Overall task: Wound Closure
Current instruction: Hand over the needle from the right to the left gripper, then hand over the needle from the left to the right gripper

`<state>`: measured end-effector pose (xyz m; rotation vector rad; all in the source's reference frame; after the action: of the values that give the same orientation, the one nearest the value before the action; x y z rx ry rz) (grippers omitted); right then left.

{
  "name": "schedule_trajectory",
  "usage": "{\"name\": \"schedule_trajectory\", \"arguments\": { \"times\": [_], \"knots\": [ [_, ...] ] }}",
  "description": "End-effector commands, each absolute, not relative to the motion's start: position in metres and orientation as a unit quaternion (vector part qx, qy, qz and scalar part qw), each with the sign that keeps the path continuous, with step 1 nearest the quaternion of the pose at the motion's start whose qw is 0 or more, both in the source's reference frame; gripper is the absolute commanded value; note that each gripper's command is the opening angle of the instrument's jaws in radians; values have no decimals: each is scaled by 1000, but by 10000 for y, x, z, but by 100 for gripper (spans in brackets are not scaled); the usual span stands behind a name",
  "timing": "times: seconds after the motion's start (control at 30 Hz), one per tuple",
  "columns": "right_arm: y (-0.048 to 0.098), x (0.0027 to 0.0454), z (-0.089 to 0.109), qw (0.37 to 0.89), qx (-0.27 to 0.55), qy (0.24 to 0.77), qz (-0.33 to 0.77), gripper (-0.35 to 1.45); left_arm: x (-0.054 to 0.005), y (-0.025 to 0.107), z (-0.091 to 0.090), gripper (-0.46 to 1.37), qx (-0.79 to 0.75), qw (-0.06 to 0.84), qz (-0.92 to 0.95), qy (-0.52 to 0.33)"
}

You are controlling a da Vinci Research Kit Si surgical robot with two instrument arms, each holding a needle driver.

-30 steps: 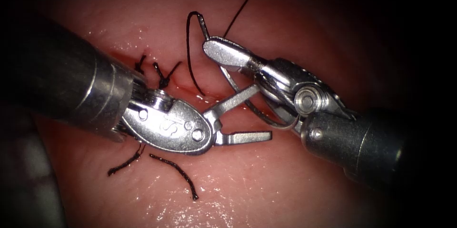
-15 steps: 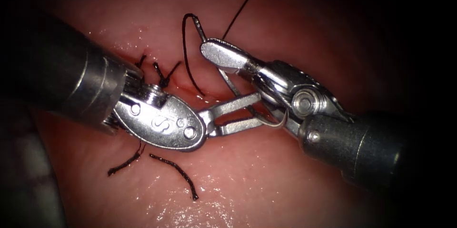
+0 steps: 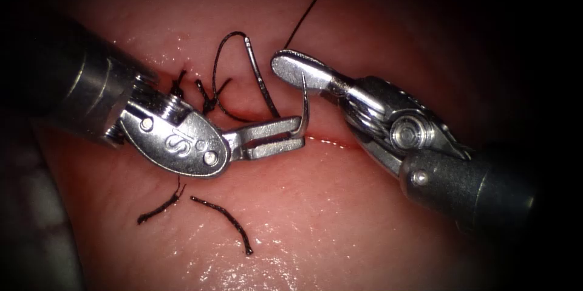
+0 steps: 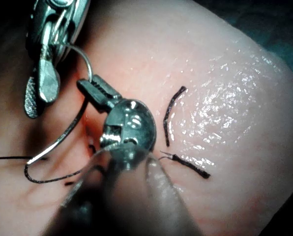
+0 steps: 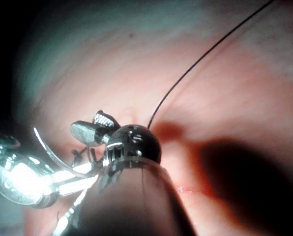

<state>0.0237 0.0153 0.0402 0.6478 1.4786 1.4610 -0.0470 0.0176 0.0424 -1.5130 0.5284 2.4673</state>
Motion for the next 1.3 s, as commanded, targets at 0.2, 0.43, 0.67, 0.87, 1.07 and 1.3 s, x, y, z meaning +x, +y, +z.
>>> {"name": "schedule_trajectory", "arguments": {
  "times": [0.2, 0.43, 0.67, 0.87, 1.07, 1.3],
  "knots": [
    [153, 236, 402, 479, 307, 580, 583, 97, -466, 179, 429, -35, -516, 70, 837, 168],
    [160, 230, 407, 479, 328, 560, 591, 104, -462, 183, 426, -35, -515, 36, 838, 174],
    [170, 218, 410, 469, 343, 545, 604, 101, -458, 182, 418, -35, -514, -19, 834, 198],
    [173, 213, 412, 468, 370, 524, 608, 101, -458, 183, 410, -35, -517, -59, 827, 213],
    [173, 213, 412, 457, 423, 503, 599, 100, -458, 184, 410, -35, -511, -111, 818, 240],
    [171, 215, 413, 443, 476, 498, 574, 100, -458, 187, 414, -35, -523, -173, 788, 274]
  ]
}}
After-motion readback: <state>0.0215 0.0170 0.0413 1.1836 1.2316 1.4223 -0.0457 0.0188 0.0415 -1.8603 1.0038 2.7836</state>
